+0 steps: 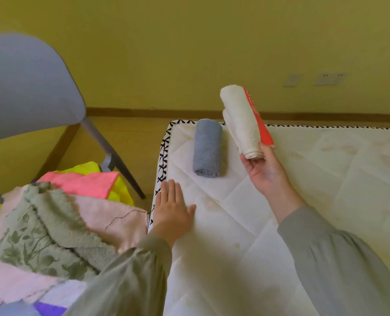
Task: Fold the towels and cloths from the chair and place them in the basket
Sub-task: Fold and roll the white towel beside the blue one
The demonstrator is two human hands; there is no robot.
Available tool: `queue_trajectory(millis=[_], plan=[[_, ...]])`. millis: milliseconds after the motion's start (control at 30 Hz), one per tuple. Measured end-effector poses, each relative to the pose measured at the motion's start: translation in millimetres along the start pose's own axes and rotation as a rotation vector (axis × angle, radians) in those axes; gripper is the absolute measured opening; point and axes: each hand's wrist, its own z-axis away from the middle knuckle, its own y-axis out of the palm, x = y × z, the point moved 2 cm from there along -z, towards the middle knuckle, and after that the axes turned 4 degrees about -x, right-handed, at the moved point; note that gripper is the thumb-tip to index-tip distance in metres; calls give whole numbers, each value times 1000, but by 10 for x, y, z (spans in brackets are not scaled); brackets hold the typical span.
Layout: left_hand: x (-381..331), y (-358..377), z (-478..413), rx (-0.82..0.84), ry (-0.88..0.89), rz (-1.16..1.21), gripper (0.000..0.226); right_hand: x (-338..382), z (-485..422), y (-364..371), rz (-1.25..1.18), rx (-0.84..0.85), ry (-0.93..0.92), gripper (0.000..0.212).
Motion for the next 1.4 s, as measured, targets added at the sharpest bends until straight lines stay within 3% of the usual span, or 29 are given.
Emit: queue_trajectory(millis=[100, 233, 433, 567, 700, 767, 833, 933, 1000, 1133, 1400], plan=[[-4, 92, 33, -167, 43, -33, 82, -208, -205, -169, -36, -104, -8, 14], [15, 110, 12, -204, 74, -31, 86, -639, -289, -424, 259, -267, 54, 17], [22, 98, 20, -232, 81, -39, 84, -605, -283, -376, 270, -244, 69, 11], [17, 87, 21, -243, 82, -45, 84, -595, -291, -292, 416, -268, 115, 11], [8, 88, 35, -251, 81, -40, 83, -479, -237, -232, 768, -321, 137, 17], [16, 88, 34, -255, 79, -33, 82, -371, -237, -204, 1125, -406, -27, 34], [18, 92, 34, -261, 81, -32, 81, -251, -244, -139, 1591, -449, -329, 56], [20, 95, 32, -277, 87, -32, 79, -114, -314, 141, 1849, -362, -751, 58], [23, 99, 29, -285, 89, -30, 79, -79, -495, 325, 1933, -250, -838, 55], [31, 109, 39, -284, 87, -35, 76, -315, -918, 211, 2143, 38, -659, 55], [31, 111, 34, -259, 86, -27, 77, -478, -1089, 42, 2093, -11, -649, 56]])
